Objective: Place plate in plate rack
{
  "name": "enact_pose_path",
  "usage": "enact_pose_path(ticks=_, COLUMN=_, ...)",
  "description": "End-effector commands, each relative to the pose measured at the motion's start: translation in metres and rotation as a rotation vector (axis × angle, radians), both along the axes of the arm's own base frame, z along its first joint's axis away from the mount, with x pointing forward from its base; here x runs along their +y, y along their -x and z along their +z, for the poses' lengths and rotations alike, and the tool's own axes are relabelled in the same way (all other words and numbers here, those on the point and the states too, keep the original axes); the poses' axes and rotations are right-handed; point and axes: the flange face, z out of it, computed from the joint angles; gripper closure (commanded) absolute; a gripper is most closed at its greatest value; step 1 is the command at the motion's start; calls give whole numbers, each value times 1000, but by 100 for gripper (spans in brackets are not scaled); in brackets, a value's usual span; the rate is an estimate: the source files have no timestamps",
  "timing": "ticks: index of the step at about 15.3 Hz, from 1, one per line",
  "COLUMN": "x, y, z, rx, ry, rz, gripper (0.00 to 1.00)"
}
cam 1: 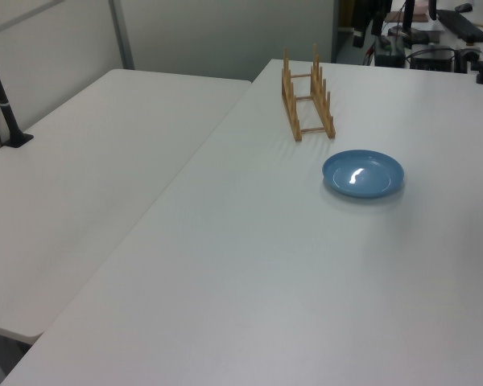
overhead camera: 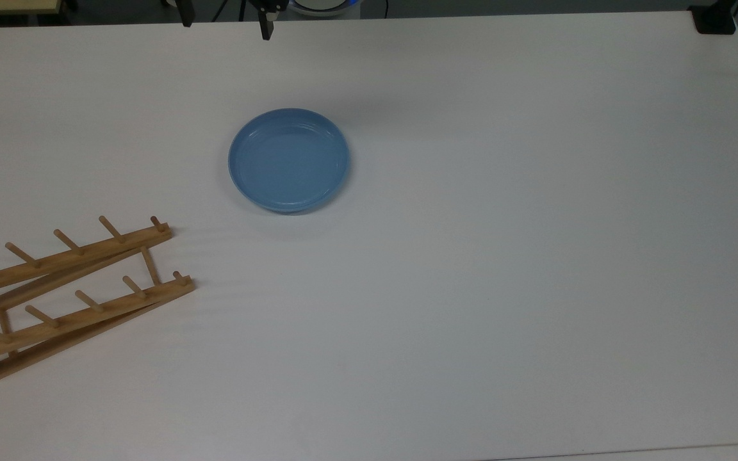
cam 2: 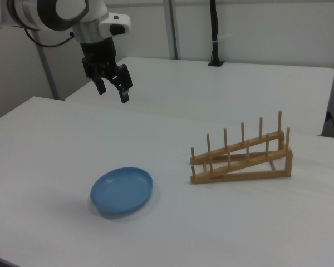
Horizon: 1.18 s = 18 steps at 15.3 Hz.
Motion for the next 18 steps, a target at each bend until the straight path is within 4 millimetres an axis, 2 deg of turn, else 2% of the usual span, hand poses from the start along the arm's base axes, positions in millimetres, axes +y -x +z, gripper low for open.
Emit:
enact_pose_path(ticks=1, x=2, y=3, z=-1, rx=-3, ry=21, rz=19, gripper=0)
enact_pose_path(ticks=6, x=2, y=4, z=0, rx=-3, ry=23, rz=39, gripper=0)
enact_pose_path(ticks=8, x=1, y=6, z=-3, rx=16, ry=34, rz=159, gripper=0)
enact_pose_path(ticks=11, x=-9, y=18, z=-7, rx=106, ry=60, rz=431, gripper=0)
enact_pose_path(ticks=13, x=-16, y=21, z=-13, rx=157, ry=76, rz=517, gripper=0)
enact_pose_path(ticks=15, x=-24, y=19, z=-38, rx=207, ry=110, rz=519, gripper=0)
enact_pose_path(ticks=18, x=-36, y=13, z=-94, rx=225, ry=199, rz=535, gripper=0)
